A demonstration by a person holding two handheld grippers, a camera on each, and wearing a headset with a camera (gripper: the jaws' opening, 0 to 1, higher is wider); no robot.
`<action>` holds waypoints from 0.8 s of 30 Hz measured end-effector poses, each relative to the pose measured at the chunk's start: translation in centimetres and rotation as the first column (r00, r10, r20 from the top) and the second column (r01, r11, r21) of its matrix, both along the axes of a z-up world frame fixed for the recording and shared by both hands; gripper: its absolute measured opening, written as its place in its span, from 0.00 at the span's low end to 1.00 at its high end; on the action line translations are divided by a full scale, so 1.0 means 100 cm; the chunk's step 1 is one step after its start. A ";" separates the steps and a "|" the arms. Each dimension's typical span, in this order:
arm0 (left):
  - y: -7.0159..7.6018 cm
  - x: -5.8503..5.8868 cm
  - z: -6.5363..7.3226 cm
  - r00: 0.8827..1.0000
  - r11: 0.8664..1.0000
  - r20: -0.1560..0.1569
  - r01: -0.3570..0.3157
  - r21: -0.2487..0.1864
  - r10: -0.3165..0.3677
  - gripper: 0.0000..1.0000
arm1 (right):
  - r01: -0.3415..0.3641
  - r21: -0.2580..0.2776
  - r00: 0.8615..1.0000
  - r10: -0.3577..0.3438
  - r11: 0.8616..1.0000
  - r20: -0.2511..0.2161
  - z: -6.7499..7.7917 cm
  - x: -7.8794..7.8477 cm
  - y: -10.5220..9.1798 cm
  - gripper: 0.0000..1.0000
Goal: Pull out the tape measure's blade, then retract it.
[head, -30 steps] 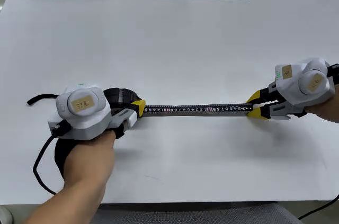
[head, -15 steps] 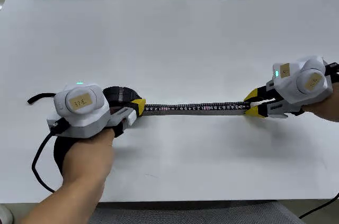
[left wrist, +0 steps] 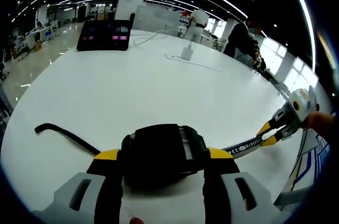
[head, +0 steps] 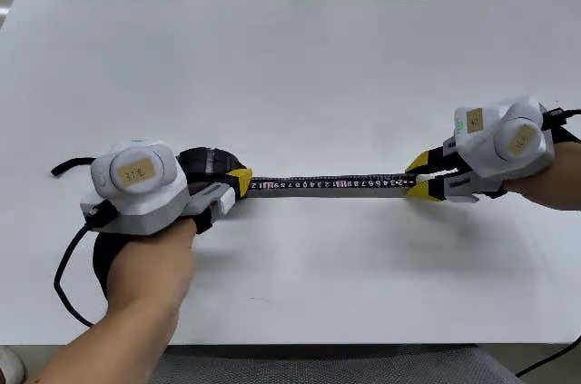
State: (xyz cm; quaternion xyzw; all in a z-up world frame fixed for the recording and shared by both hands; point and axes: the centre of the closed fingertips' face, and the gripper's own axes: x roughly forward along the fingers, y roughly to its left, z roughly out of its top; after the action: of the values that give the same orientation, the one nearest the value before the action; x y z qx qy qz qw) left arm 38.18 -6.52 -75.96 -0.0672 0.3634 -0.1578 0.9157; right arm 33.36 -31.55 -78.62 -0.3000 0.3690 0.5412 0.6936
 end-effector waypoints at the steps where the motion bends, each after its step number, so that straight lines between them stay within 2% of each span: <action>1: 0.000 0.000 0.000 1.000 1.000 -0.001 0.000 -0.001 0.000 0.56 | -0.002 0.001 1.000 0.002 1.000 -0.001 0.000 0.000 0.001 0.11; 24: 0.000 0.000 0.000 1.000 1.000 -0.006 -0.001 -0.028 0.000 0.56 | -0.018 0.037 1.000 0.018 0.999 0.010 0.002 0.007 0.027 0.11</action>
State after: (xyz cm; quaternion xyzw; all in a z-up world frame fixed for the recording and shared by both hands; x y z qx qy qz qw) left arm 38.22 -6.49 -75.95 -0.0807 0.3638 -0.1625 0.9137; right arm 34.04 -28.83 -78.46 -0.2931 0.3529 0.5526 0.6959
